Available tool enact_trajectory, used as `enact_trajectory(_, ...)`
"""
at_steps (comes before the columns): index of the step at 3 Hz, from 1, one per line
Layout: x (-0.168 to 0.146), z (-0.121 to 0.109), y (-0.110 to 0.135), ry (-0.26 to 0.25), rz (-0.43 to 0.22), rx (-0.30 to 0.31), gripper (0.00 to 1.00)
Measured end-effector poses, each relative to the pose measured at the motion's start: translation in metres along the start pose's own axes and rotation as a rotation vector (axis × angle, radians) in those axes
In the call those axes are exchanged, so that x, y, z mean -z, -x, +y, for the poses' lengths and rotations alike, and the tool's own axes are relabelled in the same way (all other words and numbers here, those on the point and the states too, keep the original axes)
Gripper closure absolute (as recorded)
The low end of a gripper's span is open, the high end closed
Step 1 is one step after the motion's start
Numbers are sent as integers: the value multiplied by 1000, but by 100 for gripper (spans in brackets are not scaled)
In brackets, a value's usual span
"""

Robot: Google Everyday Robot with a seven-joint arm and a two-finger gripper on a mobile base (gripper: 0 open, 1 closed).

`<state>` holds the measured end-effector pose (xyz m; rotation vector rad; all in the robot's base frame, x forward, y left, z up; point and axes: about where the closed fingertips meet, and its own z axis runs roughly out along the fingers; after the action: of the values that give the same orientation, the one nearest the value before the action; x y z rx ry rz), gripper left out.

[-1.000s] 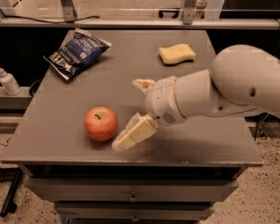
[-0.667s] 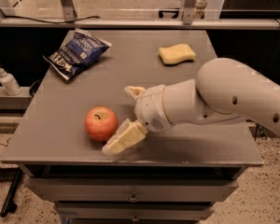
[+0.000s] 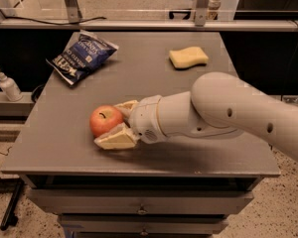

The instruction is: Move apple near sponge

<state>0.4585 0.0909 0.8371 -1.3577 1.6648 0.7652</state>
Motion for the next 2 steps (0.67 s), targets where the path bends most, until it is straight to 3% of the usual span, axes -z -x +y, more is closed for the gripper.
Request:
enact_trajectory(1,6,-10,6,-41,-24,-11,65)
enact_trajectory(2,36,-29,9,-127,-37,-14,87)
